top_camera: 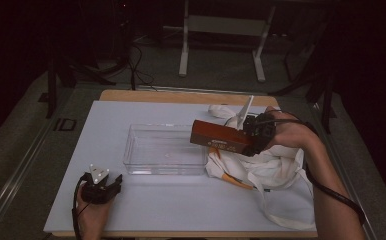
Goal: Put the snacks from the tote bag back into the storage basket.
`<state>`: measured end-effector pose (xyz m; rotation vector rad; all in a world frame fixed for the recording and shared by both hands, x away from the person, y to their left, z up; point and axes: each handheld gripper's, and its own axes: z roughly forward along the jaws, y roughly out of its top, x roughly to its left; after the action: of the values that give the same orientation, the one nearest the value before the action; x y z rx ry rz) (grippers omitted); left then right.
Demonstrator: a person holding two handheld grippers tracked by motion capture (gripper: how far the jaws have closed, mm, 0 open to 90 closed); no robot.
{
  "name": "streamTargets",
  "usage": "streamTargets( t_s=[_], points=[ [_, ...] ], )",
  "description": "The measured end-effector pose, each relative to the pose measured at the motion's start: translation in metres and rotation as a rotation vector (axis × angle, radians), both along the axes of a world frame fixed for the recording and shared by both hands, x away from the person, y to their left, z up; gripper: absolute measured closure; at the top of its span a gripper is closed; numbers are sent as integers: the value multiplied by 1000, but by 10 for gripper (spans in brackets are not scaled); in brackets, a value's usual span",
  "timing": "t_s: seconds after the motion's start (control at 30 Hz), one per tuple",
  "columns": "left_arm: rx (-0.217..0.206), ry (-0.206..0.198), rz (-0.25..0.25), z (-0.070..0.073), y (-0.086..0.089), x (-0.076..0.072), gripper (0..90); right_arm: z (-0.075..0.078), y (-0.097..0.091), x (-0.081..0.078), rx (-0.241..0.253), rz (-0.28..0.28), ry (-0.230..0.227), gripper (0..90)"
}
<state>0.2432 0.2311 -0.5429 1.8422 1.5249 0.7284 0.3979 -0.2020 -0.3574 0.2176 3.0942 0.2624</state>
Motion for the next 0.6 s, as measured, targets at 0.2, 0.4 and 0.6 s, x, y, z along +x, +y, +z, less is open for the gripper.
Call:
streamTargets(
  t_s=[0.2,0.4,0.6],
  points=[
    [-2,1,0,0,0,0,495,-2,9,1,-3,15,4,435],
    [-5,2,1,0,0,0,495,-3,16,1,-8,25,5,435],
    [-5,2,1,0,0,0,495,-3,24,2,-3,41,10,435]
  ],
)
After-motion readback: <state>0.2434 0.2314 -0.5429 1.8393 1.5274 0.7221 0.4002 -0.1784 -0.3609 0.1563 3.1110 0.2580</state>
